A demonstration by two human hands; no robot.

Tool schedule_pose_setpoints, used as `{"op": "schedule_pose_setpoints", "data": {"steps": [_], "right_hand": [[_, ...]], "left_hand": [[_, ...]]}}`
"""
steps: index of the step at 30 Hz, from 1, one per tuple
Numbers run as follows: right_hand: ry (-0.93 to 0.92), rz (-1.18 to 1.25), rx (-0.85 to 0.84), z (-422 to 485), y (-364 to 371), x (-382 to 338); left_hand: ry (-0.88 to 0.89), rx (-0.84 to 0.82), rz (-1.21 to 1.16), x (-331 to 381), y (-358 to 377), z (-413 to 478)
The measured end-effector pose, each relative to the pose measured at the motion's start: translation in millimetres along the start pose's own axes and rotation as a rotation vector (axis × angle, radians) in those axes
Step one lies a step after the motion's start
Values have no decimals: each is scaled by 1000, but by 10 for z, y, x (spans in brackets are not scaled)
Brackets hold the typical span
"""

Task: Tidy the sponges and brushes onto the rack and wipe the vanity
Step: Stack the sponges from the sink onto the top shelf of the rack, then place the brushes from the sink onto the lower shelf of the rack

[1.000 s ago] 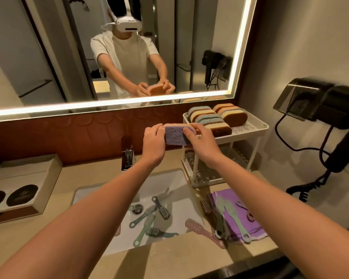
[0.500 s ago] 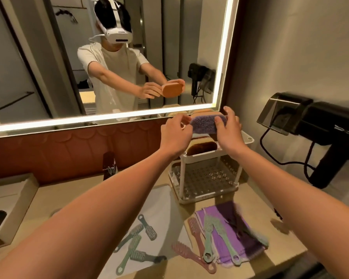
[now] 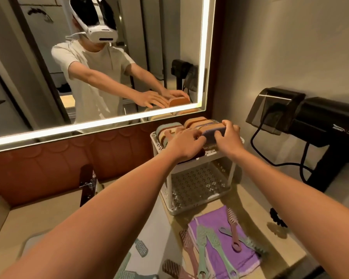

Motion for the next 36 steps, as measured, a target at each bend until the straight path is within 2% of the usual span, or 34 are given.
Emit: {"op": "schedule_pose_setpoints", "data": {"steps": [7,13,18,26,29,32,36], "right_hand": [[-61,-194,-96,96,190,76],[3,-281,-170,73,342,122],[-103,-280,-149,-194,307,-30],[-270,-73,-30,-937,91,-371],[-336,-32,-30,-1252,132,-426],[-332,-10,-79,-1594,259,-352],[-277,-8,-131,-1957,518,-114]], "left_hand": [[7,-107,141,-59,190,-11],[12,-159,209,18,187,-82],[67,-75,194,92,91,-225],[237,96,122,27,-27,-828],[281,179,216,-72,-94,-1090],[331,238,320,-155,-25,-1397],[350,218,289,-316,235,-1733]]}}
Point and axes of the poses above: each hand's wrist, its own z-axis towards the middle knuckle, its own y-axis out of the palm, x = y × z, the point moved 6 cm from there along z, towards the middle knuckle, and after that the axes turned 3 degrees about x, right-handed, at the moved point
